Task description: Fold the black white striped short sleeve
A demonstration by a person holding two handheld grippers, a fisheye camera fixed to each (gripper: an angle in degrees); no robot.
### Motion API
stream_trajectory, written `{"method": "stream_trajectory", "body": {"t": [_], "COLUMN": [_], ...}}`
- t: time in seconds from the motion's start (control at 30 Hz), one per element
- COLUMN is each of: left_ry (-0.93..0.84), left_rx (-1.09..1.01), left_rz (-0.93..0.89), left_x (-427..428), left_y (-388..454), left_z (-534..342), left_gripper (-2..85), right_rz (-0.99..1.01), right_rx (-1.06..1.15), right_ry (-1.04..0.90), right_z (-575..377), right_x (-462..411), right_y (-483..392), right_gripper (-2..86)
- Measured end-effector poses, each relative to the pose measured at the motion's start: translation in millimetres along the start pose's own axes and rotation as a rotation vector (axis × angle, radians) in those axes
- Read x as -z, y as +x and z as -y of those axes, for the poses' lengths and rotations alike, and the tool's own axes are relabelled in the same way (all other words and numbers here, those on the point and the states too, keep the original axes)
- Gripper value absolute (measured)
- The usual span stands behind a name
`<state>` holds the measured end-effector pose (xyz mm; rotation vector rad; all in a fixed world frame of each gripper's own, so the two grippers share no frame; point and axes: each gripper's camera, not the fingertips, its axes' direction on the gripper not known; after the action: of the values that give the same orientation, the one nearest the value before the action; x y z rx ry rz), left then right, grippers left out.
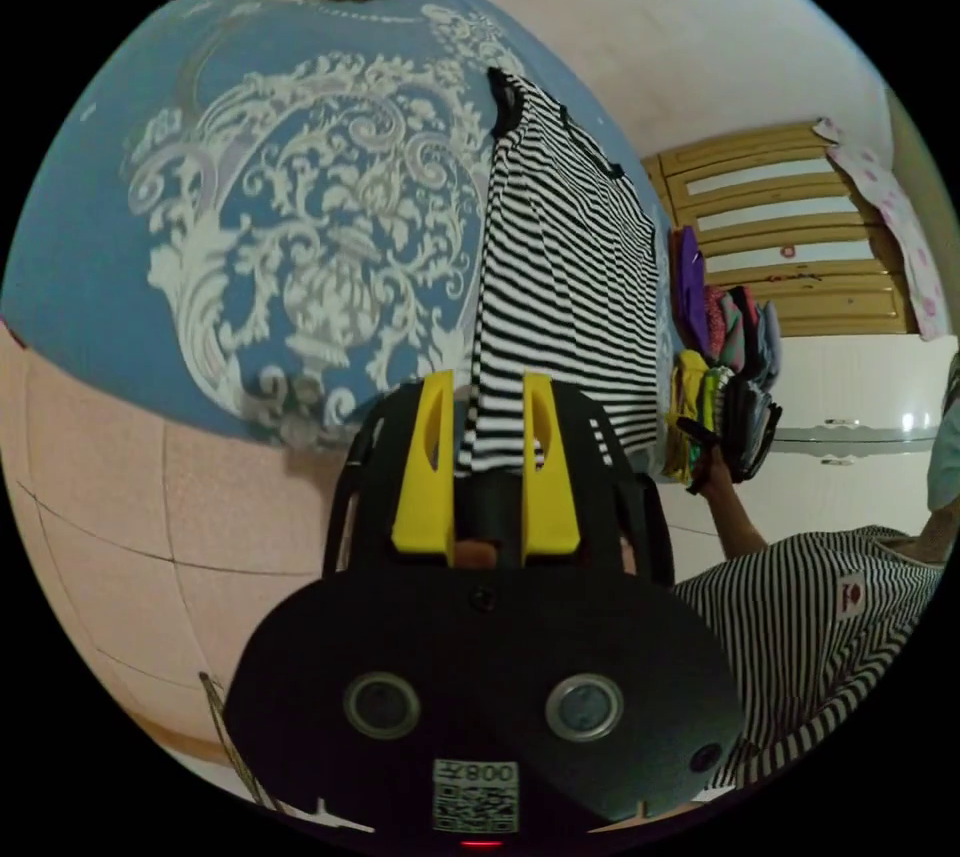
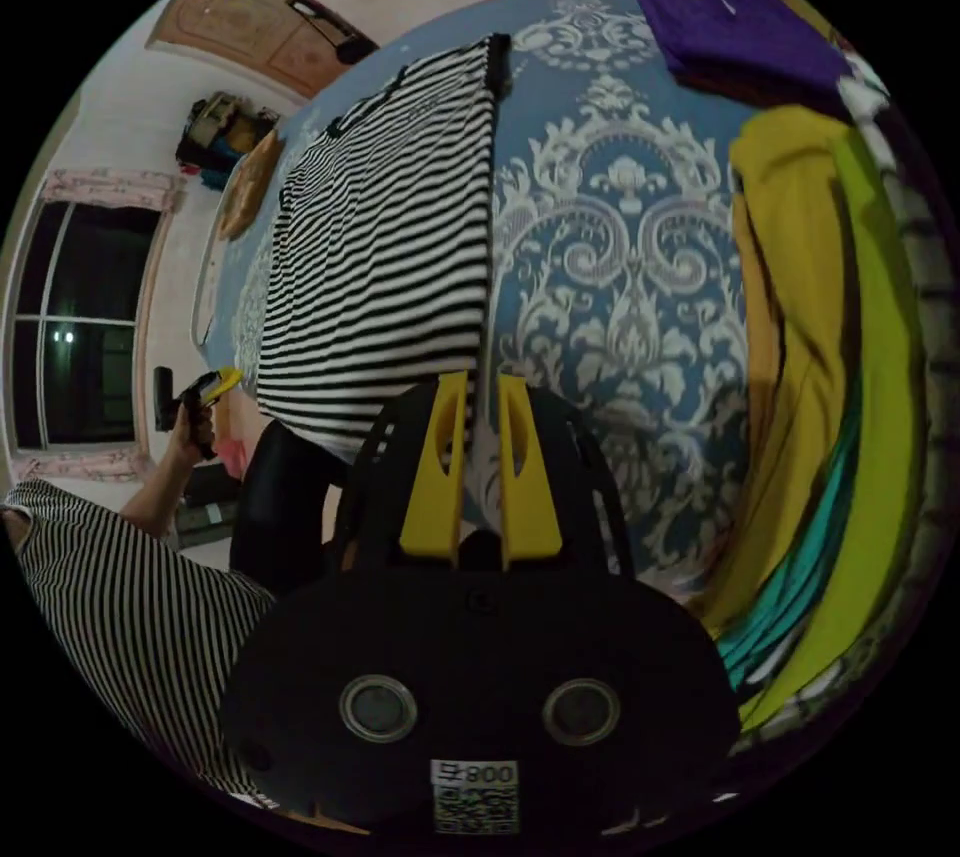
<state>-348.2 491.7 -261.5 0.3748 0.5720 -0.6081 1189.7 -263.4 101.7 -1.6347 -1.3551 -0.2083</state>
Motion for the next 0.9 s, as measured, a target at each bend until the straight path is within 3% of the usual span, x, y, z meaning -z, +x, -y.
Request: {"method": "stream_trajectory", "body": {"t": [0.23, 0.43, 0.63, 0.77, 0.9], "left_ry": [-0.044, -0.083, -0.104, -0.011, 0.084], "left_rx": [0.021, -0.016, -0.015, 0.002, 0.012], "left_rz": [0.054, -0.029, -0.001, -0.113, -0.191], "left_x": [-36, -55, -74, -57, -37], "left_y": [-41, -67, -94, -115, -140], "left_z": [3, 13, 20, 17, 5], "left_gripper": [8.6, 6.9, 2.4, 1.5, 1.1], "right_rz": [0.007, 0.015, 0.004, 0.069, 0.074], "right_rx": [-0.09, -0.113, -0.127, -0.102, -0.022], "right_ry": [-0.016, -0.005, -0.014, -0.07, 0.022], "right_z": [22, 44, 59, 70, 66], "right_x": [-29, -39, -53, -52, -14], "right_y": [24, 42, 62, 76, 70], "right_gripper": [7.9, 8.9, 4.6, 1.2, 0.5]}}
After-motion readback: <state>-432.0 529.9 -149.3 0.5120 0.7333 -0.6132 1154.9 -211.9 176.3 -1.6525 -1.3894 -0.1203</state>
